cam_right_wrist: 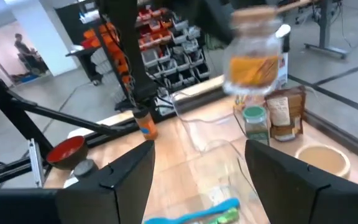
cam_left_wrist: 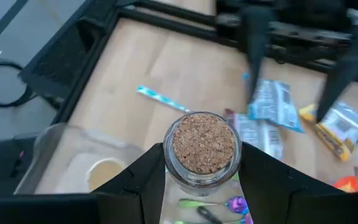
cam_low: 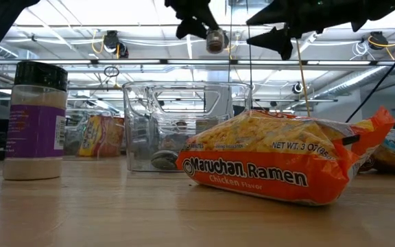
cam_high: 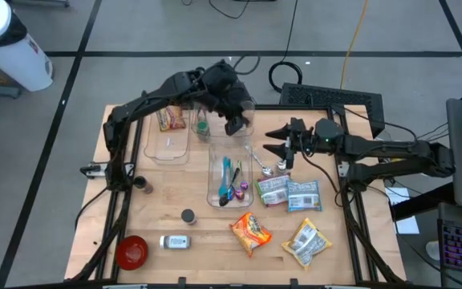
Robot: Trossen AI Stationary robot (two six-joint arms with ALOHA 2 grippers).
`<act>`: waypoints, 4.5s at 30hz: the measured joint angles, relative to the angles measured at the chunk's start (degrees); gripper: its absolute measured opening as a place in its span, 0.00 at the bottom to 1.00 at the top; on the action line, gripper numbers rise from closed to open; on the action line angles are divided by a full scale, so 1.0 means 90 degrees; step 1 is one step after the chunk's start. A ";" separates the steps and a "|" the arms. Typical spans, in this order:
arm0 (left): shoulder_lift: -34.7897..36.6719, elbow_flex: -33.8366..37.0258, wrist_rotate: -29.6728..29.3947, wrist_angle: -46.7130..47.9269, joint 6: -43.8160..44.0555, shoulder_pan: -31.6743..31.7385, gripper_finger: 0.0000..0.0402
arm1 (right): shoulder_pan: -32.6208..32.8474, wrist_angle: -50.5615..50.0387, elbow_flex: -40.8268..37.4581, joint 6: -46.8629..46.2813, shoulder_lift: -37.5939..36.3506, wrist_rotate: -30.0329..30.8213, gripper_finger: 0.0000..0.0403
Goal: Pick & Place Food Item
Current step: Put the brown seasoning bottle into the top right transparent bin
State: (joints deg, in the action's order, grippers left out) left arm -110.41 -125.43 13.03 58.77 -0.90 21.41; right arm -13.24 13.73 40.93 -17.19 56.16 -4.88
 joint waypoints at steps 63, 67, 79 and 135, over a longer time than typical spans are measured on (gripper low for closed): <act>0.0085 0.4109 -0.2906 -0.3044 0.1832 0.1019 0.44 | -0.1593 -0.1279 -0.0005 0.0158 -0.0109 0.1898 0.59; 0.0085 0.4109 -0.2918 -0.3179 0.1898 0.1085 0.44 | -0.1896 -0.1280 -0.0005 0.0159 -0.0109 0.1876 0.59; 0.0085 0.4109 -0.3666 -0.3374 0.2698 0.0975 0.44 | -0.2349 -0.1288 -0.0005 0.0447 -0.0109 0.1667 0.59; -0.0569 0.4109 -0.3242 -0.3137 0.0771 0.0563 0.44 | -0.2442 -0.1539 -0.0005 0.0491 -0.0109 0.0683 0.59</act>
State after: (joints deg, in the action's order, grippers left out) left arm -115.53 -88.44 -16.15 30.55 6.04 26.48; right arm -35.22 -0.12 40.88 -12.78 55.18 1.27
